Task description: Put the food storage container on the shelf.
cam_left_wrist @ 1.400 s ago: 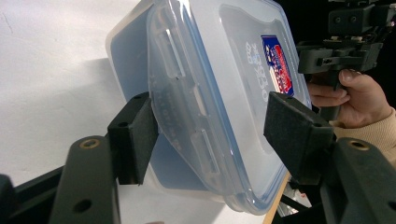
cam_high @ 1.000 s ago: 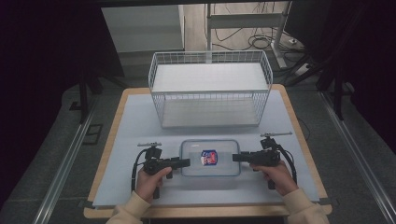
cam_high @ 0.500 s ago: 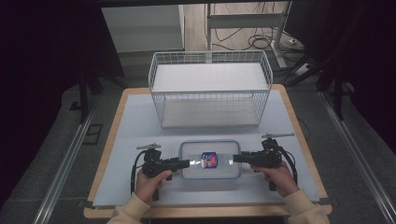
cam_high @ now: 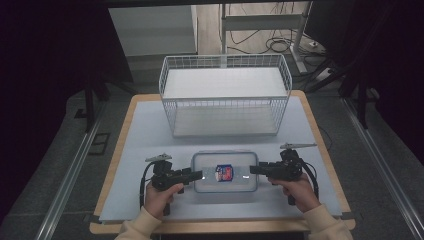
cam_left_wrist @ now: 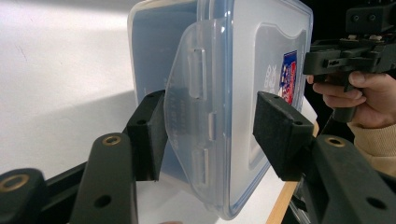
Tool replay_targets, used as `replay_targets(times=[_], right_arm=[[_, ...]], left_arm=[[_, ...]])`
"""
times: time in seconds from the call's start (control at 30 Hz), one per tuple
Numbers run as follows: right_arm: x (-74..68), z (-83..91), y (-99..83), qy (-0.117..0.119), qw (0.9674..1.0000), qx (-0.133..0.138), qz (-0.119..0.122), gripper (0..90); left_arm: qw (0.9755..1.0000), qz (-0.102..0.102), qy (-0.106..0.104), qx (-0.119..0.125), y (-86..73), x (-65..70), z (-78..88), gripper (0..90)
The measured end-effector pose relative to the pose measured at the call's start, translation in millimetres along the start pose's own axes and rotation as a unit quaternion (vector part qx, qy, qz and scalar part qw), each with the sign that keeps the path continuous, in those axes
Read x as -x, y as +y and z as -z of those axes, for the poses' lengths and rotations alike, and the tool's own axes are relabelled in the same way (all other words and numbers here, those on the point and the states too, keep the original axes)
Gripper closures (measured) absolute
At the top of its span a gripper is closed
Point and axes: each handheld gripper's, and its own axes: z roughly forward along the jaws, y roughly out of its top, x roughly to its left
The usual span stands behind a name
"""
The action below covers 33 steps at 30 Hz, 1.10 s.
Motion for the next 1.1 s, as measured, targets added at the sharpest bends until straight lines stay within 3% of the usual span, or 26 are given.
replay_targets(times=[0.3,0.73,0.9,1.1], right_arm=[[-2.4,0.4,-0.2,-0.005,0.9999,0.003,0.011,53.7],[-9.5,4.8,9.1,-0.002,0.9996,0.017,0.022,53.7],[-12.7,7.9,18.5,-0.002,0.9992,0.025,0.031,53.8],[-16.0,14.0,36.9,-0.003,0.9984,0.041,0.038,53.7]], left_arm=[[0.9999,-0.009,0.010,-0.001,2.3,4.9,1.9,46.1],[0.9997,-0.019,0.007,0.014,13.4,10.5,9.6,46.8],[0.9995,-0.024,0.007,0.018,20.5,12.7,11.7,46.9],[0.9987,-0.041,0.007,0.031,46.2,20.5,16.1,46.9]])
